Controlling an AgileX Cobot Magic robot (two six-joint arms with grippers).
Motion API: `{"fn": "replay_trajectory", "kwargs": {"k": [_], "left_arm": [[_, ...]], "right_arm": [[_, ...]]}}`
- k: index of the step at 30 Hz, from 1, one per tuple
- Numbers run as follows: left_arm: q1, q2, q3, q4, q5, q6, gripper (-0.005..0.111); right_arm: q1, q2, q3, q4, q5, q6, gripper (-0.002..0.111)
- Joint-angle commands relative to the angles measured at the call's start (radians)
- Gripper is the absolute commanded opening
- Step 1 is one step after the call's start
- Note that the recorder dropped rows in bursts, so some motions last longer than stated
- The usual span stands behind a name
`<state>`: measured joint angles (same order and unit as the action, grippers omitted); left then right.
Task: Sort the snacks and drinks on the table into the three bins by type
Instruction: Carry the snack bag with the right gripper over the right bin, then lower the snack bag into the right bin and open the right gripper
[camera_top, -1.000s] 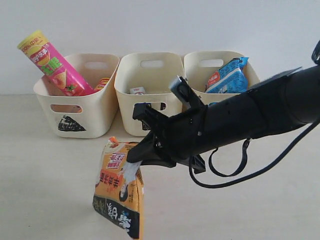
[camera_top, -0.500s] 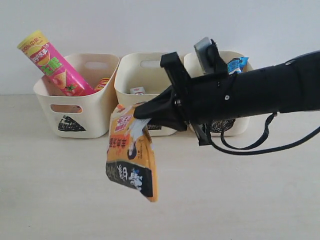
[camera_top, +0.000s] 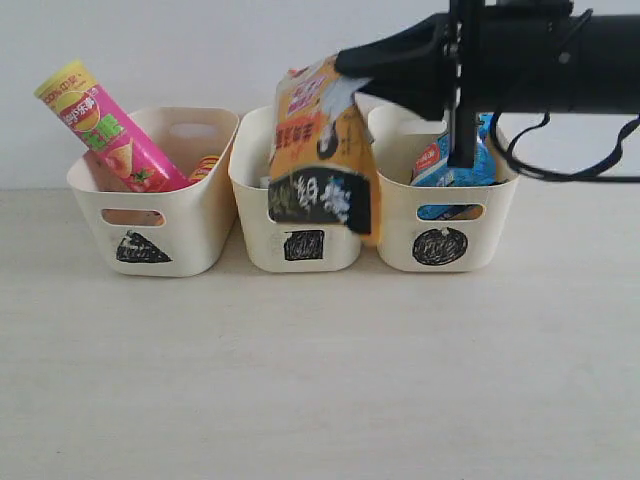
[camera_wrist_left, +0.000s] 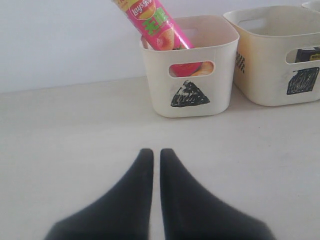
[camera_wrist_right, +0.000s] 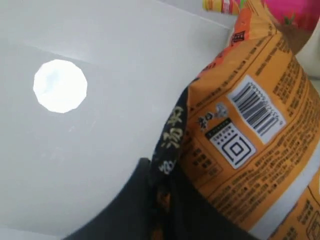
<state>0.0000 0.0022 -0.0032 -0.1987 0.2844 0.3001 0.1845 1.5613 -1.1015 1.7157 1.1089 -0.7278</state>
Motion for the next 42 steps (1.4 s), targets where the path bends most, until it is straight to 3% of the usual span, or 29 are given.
{"fn": "replay_trajectory", "kwargs": {"k": [1,11,24,35,38,42], "left_arm": [[0.0,-0.002,0.003,0.002,-0.003,0.005,0.004],[0.0,-0.002,0.003,0.002,-0.003,0.005,0.004],[0.0,-0.002,0.003,0.002,-0.003,0.005,0.004],[0.0,-0.002,0.003,0.002,-0.003,0.005,0.004],[0.0,-0.002,0.003,0.002,-0.003,0.005,0.004],[0.0,-0.002,0.003,0.002,-0.003,0.005,0.004]], "right_arm": [[-0.09,-0.015,-0.095,0.029,0.001,0.02,0.0],[-0.216,0.024,-0.186,0.029,-0.273,-0.016,0.0],[-0.214,0.364,-0.473,0.029,-0.332,-0.115,0.0],[-0.214,0.471,-0.496,0.029,-0.425,-0.164,0.0],[-0.214,0.475,-0.496,0.029,-0.42,-0.176,0.011],[-0.214,0.475,-0.496,0.029,-0.409,-0.18,0.043]]}}
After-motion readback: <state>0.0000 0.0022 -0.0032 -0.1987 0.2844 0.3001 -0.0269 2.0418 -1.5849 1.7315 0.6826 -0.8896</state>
